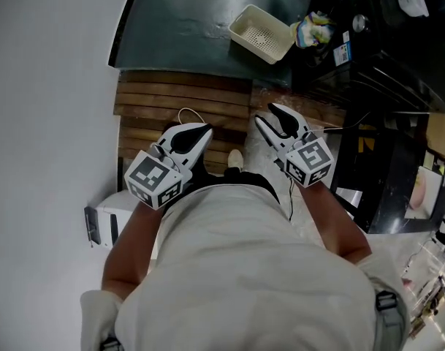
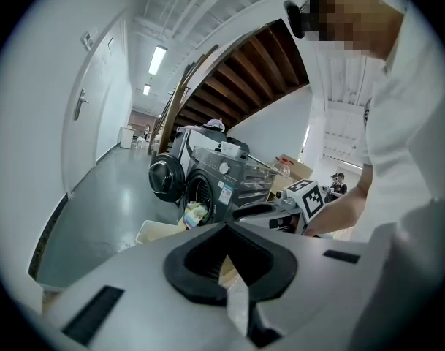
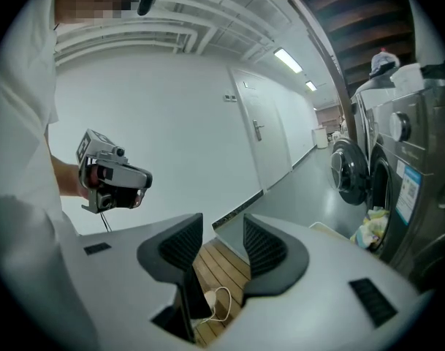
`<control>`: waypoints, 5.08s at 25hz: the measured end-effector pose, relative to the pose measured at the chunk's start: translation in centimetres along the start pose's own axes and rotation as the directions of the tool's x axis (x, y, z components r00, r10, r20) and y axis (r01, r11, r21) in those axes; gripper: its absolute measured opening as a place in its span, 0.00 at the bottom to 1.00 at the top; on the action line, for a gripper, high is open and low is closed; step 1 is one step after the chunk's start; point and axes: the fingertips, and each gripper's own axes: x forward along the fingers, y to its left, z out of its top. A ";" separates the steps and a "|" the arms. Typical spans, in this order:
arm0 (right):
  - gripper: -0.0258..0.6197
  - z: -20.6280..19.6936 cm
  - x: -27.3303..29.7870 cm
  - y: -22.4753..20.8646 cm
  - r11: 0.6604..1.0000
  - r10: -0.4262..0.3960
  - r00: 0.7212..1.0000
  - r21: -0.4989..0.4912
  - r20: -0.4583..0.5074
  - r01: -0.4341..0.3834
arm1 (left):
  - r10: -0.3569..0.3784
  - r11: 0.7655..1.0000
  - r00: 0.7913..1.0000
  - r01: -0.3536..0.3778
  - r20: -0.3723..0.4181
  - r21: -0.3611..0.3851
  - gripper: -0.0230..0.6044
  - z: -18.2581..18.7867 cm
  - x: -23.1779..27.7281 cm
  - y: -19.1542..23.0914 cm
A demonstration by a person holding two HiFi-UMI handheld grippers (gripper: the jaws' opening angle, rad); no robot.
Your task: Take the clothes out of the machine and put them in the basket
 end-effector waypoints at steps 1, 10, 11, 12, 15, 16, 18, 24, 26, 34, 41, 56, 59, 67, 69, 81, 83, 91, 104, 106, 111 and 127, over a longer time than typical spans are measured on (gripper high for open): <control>0.29 0.5 0.5 -0.4 1.000 -0.003 1.000 -0.002 0.002 0.003 | -0.008 1.000 1.000 0.008 -0.001 0.008 0.03 0.6 0.4 0.6; 0.29 3.1 7.4 -5.2 0.993 -0.110 0.994 0.034 -0.014 0.110 | -0.122 0.992 0.992 0.122 -0.011 0.031 0.03 5.1 3.7 9.1; 0.29 3.5 8.8 -5.8 0.991 -0.129 0.991 0.034 -0.019 0.130 | -0.140 0.989 0.990 0.140 -0.013 0.038 0.03 5.7 3.7 10.8; 0.29 3.9 10.3 -6.4 0.988 -0.149 0.989 0.038 -0.024 0.150 | -0.157 0.986 0.988 0.157 -0.015 0.046 0.03 6.3 3.7 12.6; 0.29 5.1 14.7 -8.1 0.973 -0.221 0.974 0.063 -0.047 0.224 | -0.215 0.975 0.976 0.216 -0.022 0.052 0.03 7.5 3.9 18.5; 0.29 5.6 16.1 -8.8 0.965 -0.250 0.967 0.068 -0.055 0.254 | -0.236 0.970 0.972 0.237 -0.027 0.059 0.03 8.0 4.1 20.5; 0.29 7.0 19.0 -9.9 0.944 -0.313 0.948 0.086 -0.067 0.318 | -0.282 0.955 0.958 0.285 -0.043 0.083 0.03 9.1 4.2 24.4; 0.29 12.8 26.3 -11.1 0.854 -0.478 0.872 0.179 -0.103 0.489 | -0.426 0.885 0.892 0.446 -0.154 0.135 0.03 13.8 1.9 33.8; 0.29 14.8 28.2 -11.0 0.833 -0.507 0.854 0.188 -0.118 0.521 | -0.459 0.864 0.870 0.484 -0.180 0.138 0.03 15.7 0.9 36.0; 0.37 20.1 29.1 -12.9 0.749 -0.622 0.773 0.196 -0.123 0.633 | -0.569 0.788 0.791 0.602 -0.225 0.127 0.03 20.9 1.2 38.1; 0.51 16.8 26.5 -21.3 0.598 -0.739 0.654 0.288 -0.163 0.748 | -0.632 0.733 0.724 0.674 -0.277 0.091 0.03 21.3 5.7 37.2; 0.62 1.0 20.2 -45.1 0.200 -0.849 0.409 0.514 -0.335 0.834 | -0.691 0.614 0.582 0.785 -0.429 0.078 0.03 19.6 22.8 35.8; 0.63 -1.8 19.4 -49.3 0.144 -0.847 0.381 0.531 -0.370 0.835 | -0.697 0.599 0.564 0.798 -0.443 0.075 0.03 19.6 26.2 35.4; 0.68 -10.6 17.5 -58.9 -0.013 -0.822 0.316 0.571 -0.474 0.821 | -0.706 0.534 0.507 0.840 -0.494 0.100 0.03 18.2 33.5 34.3; 0.72 -12.4 17.0 -60.9 -0.059 -0.816 0.299 0.586 -0.494 0.808 | -0.707 0.526 0.501 0.844 -0.499 0.102 0.03 17.9 35.3 34.1; 0.85 -20.0 14.8 -69.9 -0.366 -0.787 0.167 0.667 -0.594 0.648 | -0.703 0.546 0.515 0.833 -0.490 0.092 0.03 17.1 43.6 36.2; 0.85 -21.0 14.3 -71.2 -0.413 -0.781 0.139 0.670 -0.609 0.617 | -0.694 0.556 0.515 0.827 -0.503 0.080 0.03 16.5 44.2 36.8; 0.85 -24.2 14.1 -74.2 -0.438 -0.741 0.129 0.619 -0.659 0.652 | -0.692 0.577 0.509 0.816 -0.512 0.031 0.03 14.4 45.3 37.5; 0.30 -23.9 12.2 -72.2 -0.418 -0.733 0.163 0.627 -0.660 0.658 | -0.700 0.573 0.510 0.819 -0.500 0.034 0.03 15.0 45.1 37.3; 0.28 -22.9 11.8 -71.5 -0.402 -0.749 0.161 0.633 -0.643 0.662 | -0.702 0.572 0.514 0.819 -0.493 0.040 0.03 15.4 44.4 37.1; 0.27 -19.0 11.3 -69.4 -0.348 -0.797 0.140 0.636 -0.588 0.689 | -0.707 0.568 0.525 0.821 -0.473 0.062 0.03 16.4 41.8 36.9; 0.27 -2.6 12.0 -58.2 -0.019 -0.883 0.239 0.539 -0.404 0.842 | -0.728 0.585 0.561 0.808 -0.393 0.069 0.03 19.0 30.1 35.1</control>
